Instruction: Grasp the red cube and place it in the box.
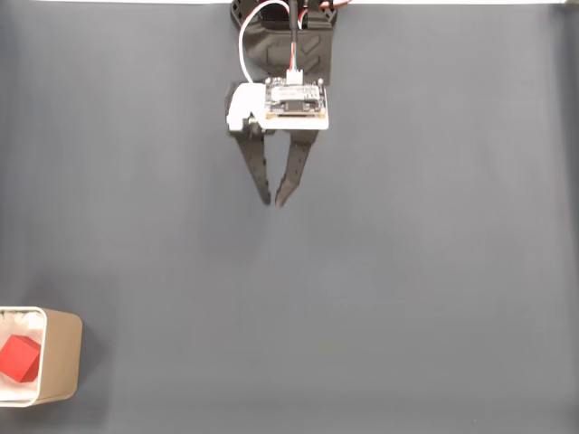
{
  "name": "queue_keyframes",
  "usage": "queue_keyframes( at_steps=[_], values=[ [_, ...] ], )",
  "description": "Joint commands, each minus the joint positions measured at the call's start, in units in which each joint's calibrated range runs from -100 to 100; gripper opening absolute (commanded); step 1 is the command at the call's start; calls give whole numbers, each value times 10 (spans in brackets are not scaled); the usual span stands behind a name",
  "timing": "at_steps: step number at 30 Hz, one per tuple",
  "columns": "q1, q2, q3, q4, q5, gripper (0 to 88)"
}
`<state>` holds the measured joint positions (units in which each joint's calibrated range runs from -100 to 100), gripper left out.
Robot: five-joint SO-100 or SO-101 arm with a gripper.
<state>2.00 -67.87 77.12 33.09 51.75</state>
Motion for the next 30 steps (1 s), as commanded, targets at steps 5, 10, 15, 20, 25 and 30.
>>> queue_keyframes(
  at_steps=[5,10,15,20,25,30],
  values=[
    [-18,-240,185,178,6,0],
    [-16,-300,226,314,-4,0],
    [-32,-320,226,404,-26,0],
    [-31,-320,227,427,-32,0],
    [-28,-320,227,428,-25,0],
    [-21,-320,227,428,-23,0]
  ],
)
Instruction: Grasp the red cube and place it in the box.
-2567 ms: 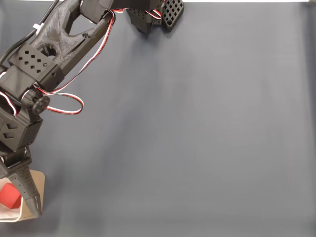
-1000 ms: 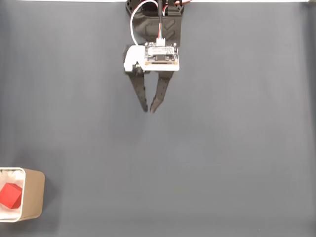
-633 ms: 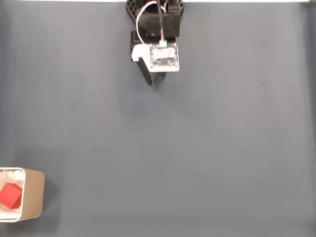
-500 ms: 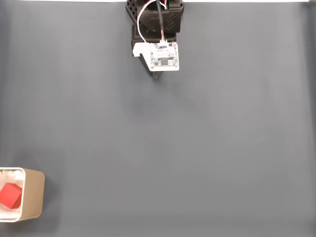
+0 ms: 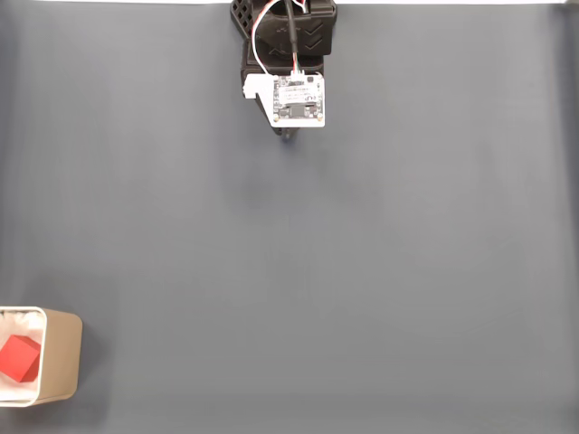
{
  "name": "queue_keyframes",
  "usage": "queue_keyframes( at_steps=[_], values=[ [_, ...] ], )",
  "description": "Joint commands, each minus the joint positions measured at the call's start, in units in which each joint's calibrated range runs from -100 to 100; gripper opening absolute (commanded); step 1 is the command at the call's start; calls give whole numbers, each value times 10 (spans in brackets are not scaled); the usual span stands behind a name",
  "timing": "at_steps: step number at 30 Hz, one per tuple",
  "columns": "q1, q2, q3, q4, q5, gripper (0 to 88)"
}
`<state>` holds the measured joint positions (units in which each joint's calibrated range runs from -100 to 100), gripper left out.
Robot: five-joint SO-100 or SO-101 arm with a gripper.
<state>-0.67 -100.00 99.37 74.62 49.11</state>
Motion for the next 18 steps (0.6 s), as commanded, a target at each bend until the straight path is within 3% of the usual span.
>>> queue_keyframes(
  at_steps=[1,18],
  values=[
    [7,1,5,13,1,0],
    [7,1,5,13,0,2]
  ],
)
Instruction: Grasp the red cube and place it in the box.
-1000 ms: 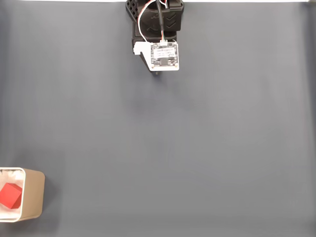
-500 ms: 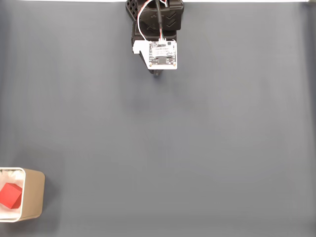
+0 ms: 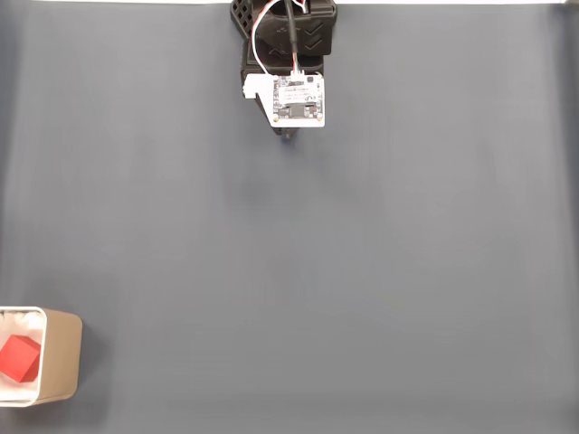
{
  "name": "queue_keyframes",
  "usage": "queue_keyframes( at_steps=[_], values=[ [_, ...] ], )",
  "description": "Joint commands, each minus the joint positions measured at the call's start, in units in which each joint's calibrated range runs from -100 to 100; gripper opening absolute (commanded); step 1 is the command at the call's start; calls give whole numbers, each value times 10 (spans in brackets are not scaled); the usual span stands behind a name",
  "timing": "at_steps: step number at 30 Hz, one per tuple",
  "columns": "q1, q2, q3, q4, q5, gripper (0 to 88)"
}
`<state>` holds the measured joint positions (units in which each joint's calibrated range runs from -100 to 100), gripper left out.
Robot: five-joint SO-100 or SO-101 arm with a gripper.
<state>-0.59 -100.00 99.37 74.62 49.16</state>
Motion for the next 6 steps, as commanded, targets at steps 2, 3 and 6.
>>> queue_keyframes(
  at_steps=[2,3,6],
  values=[
    [6,1,5,13,-1,2],
    [6,1,5,13,-1,2],
    [6,1,5,13,-1,2]
  ],
)
